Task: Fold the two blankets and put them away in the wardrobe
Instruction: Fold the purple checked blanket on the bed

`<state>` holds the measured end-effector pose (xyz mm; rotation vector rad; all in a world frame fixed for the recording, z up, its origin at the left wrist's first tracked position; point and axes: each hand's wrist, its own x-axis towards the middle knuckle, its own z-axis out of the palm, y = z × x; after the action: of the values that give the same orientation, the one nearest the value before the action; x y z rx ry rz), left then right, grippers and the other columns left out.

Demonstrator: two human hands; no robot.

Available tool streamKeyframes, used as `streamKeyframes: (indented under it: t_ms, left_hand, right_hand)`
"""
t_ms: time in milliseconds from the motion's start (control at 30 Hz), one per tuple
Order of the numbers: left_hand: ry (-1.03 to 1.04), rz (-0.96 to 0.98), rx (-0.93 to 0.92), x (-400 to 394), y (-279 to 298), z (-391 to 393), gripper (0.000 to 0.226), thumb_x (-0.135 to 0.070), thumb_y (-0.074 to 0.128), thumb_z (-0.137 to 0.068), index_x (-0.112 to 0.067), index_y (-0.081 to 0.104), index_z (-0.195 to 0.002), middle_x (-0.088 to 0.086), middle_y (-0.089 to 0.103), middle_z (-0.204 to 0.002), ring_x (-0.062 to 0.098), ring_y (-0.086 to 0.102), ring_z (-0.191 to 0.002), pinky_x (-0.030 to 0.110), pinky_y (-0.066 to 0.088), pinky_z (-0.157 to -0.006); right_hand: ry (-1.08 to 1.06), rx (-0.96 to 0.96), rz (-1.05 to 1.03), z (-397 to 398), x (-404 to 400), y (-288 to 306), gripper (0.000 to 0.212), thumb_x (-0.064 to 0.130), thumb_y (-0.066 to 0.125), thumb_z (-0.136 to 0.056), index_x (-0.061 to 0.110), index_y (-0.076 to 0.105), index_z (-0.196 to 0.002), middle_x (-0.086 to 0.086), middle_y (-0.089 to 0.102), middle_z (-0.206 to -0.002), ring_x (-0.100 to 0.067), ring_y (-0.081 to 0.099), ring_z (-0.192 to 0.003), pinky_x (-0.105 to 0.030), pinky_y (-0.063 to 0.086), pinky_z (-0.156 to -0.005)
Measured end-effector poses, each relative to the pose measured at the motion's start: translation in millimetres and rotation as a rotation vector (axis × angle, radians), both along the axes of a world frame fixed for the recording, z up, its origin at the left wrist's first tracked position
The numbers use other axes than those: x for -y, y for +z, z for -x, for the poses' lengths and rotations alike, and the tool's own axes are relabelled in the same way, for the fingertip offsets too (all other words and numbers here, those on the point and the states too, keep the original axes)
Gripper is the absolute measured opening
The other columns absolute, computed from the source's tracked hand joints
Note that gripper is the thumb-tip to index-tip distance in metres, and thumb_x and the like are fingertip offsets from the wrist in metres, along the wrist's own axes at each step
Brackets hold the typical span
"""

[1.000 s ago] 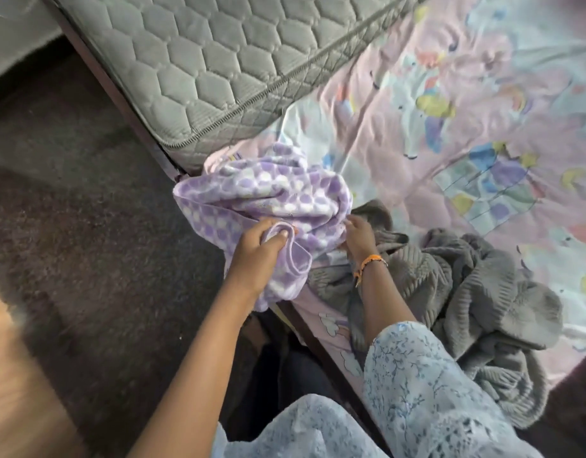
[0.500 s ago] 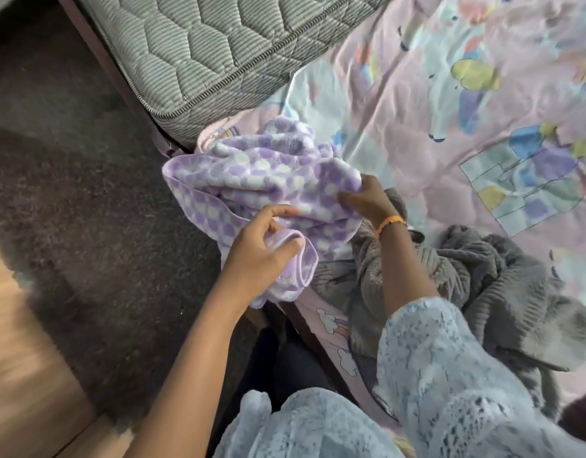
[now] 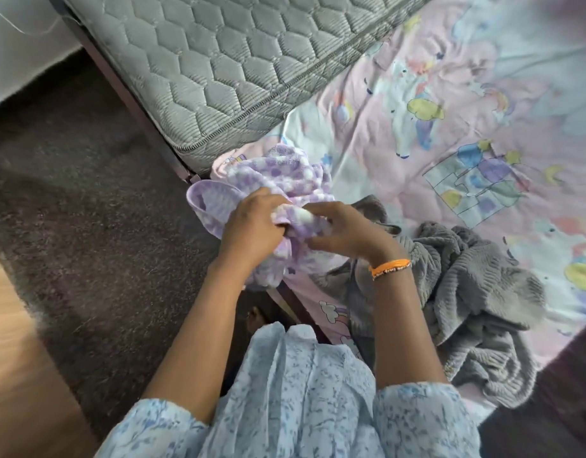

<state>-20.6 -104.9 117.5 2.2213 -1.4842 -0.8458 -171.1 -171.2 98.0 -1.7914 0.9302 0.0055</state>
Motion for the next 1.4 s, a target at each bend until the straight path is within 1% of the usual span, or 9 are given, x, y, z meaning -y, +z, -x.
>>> streamKeyframes:
  t_ms: [233, 500, 600, 733, 867, 967, 1067, 1267, 1400]
  left_hand:
    - [0.149, 0.291, 0.100, 15, 68, -29, 0.032, -0.003, 0.054, -0.076, -0.013, 0.069, -0.102, 0.011, 0.063, -0.104, 0.032, 0.058, -0.101, 0.035, 0.043, -0.079]
    - [0.352, 0.533, 0.042, 16, 126, -67, 0.037, 0.002, 0.048, -0.075, -0.016, 0.069, -0.100, 0.013, 0.059, -0.107, 0.029, 0.058, -0.099, 0.033, 0.045, -0.077]
    - [0.132, 0.514, -0.124, 21, 136, -71, 0.047, -0.003, 0.068, -0.073, -0.025, 0.064, -0.114, 0.002, 0.055, -0.115, 0.017, 0.057, -0.104, 0.031, 0.048, -0.091]
    - [-0.177, 0.351, -0.341, 32, 131, -52, 0.054, 0.004, 0.063, -0.075, -0.020, 0.060, -0.123, 0.007, 0.061, -0.126, 0.019, 0.057, -0.118, 0.033, 0.044, -0.100]
    - [-0.009, 0.377, -0.254, 36, 130, -45, 0.042, 0.004, 0.045, -0.085, -0.013, 0.065, -0.117, 0.016, 0.060, -0.118, 0.026, 0.055, -0.114, 0.025, 0.039, -0.094]
    - [0.086, 0.365, -0.075, 34, 134, -45, 0.036, -0.013, 0.043, -0.096, -0.008, 0.052, -0.131, 0.018, 0.036, -0.129, 0.028, 0.049, -0.116, 0.025, 0.031, -0.100]
    - [0.175, 0.356, 0.030, 30, 135, -54, 0.032, -0.021, 0.041, -0.098, -0.010, 0.059, -0.122, 0.018, 0.052, -0.129, 0.032, 0.054, -0.113, 0.035, 0.041, -0.093]
    - [0.386, 0.461, -0.515, 21, 140, -68, 0.033, -0.003, 0.056, -0.088, -0.005, 0.061, -0.120, 0.014, 0.061, -0.127, 0.019, 0.061, -0.110, 0.032, 0.050, -0.094]
    - [0.377, 0.421, -0.801, 19, 137, -54, 0.038, 0.009, 0.052, -0.085, -0.002, 0.060, -0.120, 0.021, 0.067, -0.112, 0.018, 0.064, -0.085, 0.034, 0.056, -0.080]
  right_hand:
    - [-0.042, -0.139, 0.317, -6, 16, 47, 0.020, 0.013, 0.074, -0.072, 0.003, 0.057, -0.067, -0.020, 0.055, -0.076, -0.028, 0.048, -0.073, -0.032, 0.031, -0.064]
    - [-0.223, -0.063, 0.366, -9, 32, 87, 0.025, 0.012, 0.070, -0.077, -0.005, 0.053, -0.069, -0.012, 0.047, -0.065, -0.016, 0.042, -0.066, -0.030, 0.030, -0.061]
    - [-0.357, 0.279, 0.331, -24, 29, 118, 0.028, 0.006, 0.066, -0.078, 0.016, 0.045, -0.064, 0.005, 0.039, -0.059, 0.003, 0.033, -0.051, -0.018, 0.032, -0.049]
    - [-0.322, 0.537, 0.237, -53, 17, 151, 0.010, 0.007, 0.072, -0.075, 0.009, 0.063, -0.078, 0.000, 0.057, -0.065, 0.002, 0.049, -0.059, -0.012, 0.037, -0.055]
    - [-0.273, 0.579, 0.088, -55, 19, 151, 0.022, 0.008, 0.067, -0.074, -0.001, 0.067, -0.094, -0.014, 0.063, -0.086, -0.017, 0.057, -0.080, -0.022, 0.046, -0.068]
    - [-0.565, 0.588, 0.120, -58, 21, 144, 0.012, 0.012, 0.067, -0.074, 0.001, 0.065, -0.078, -0.014, 0.054, -0.075, -0.022, 0.047, -0.071, -0.027, 0.039, -0.059]
    - [-0.831, 0.611, 0.094, -58, 24, 142, 0.018, 0.017, 0.064, -0.079, 0.004, 0.057, -0.069, -0.013, 0.042, -0.069, -0.025, 0.040, -0.070, -0.035, 0.035, -0.058]
    - [-0.825, 0.699, -0.235, -72, 14, 153, 0.017, 0.002, 0.055, -0.086, 0.001, 0.055, -0.068, -0.011, 0.054, -0.051, -0.020, 0.054, -0.044, -0.023, 0.045, -0.045]
    - [-0.701, 0.810, -0.324, -96, -4, 161, 0.013, -0.005, 0.050, -0.085, -0.004, 0.062, -0.084, -0.013, 0.064, -0.061, -0.020, 0.062, -0.053, -0.024, 0.054, -0.050]
